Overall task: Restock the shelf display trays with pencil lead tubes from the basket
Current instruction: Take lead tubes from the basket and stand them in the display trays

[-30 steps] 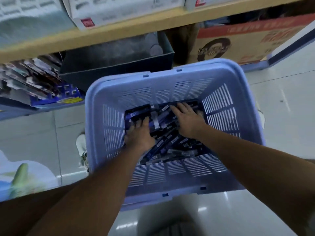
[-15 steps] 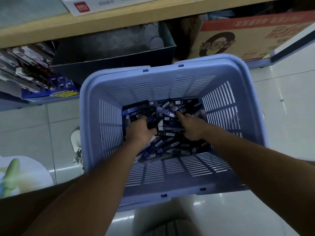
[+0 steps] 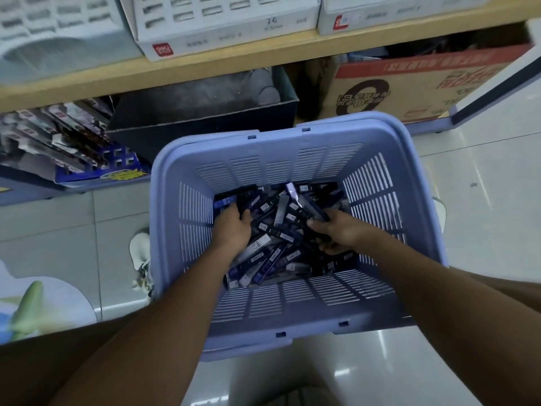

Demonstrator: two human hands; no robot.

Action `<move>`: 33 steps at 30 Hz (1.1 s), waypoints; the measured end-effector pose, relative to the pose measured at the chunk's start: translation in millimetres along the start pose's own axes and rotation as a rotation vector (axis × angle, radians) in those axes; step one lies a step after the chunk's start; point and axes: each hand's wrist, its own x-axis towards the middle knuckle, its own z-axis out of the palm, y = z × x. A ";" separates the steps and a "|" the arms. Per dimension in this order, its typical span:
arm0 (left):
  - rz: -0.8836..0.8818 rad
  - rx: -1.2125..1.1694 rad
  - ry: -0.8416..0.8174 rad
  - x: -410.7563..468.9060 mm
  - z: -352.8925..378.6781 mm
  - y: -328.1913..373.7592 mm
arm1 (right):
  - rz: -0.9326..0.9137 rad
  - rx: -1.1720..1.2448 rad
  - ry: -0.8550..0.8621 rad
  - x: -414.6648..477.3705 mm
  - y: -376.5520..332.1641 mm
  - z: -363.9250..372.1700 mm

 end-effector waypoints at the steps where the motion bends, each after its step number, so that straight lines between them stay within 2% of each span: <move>1: 0.011 -0.021 0.017 -1.2 -2.0 1.6 | -0.007 0.075 0.004 -2.8 1.0 0.0; 8: -0.020 -0.345 0.010 -16.6 -15.7 22.5 | -0.095 0.458 -0.097 -24.4 -10.1 11.5; 11: -0.023 -0.433 -0.028 -26.2 -25.0 35.3 | -0.178 0.462 -0.047 -34.9 -22.4 18.7; 12: -0.011 -0.435 -0.056 -30.1 -29.4 40.3 | -0.228 0.375 -0.007 -38.6 -27.7 20.1; 15: 0.063 -0.366 -0.140 -42.6 -45.6 55.1 | -0.412 -0.100 0.106 -51.9 -47.4 21.0; 18: 0.132 -0.296 -0.154 -53.7 -63.0 66.4 | -0.531 -0.510 0.252 -63.9 -64.1 19.9; 21: 0.155 -0.250 -0.169 -65.7 -79.9 75.8 | -0.557 -0.676 0.358 -80.0 -75.2 21.2; 24: 0.188 -0.251 -0.233 -79.3 -97.0 86.4 | -0.549 -0.554 0.274 -99.5 -84.0 22.8; 27: 0.223 -0.297 -0.279 -94.6 -113.4 101.0 | -0.530 -0.234 0.094 -121.6 -91.6 26.7; 29: 0.221 -0.423 -0.296 -106.0 -124.7 112.5 | -0.534 -0.041 0.006 -136.1 -96.3 26.5; 33: 0.226 -0.560 -0.205 -127.7 -150.1 134.8 | -0.508 0.166 -0.018 -166.3 -111.7 20.3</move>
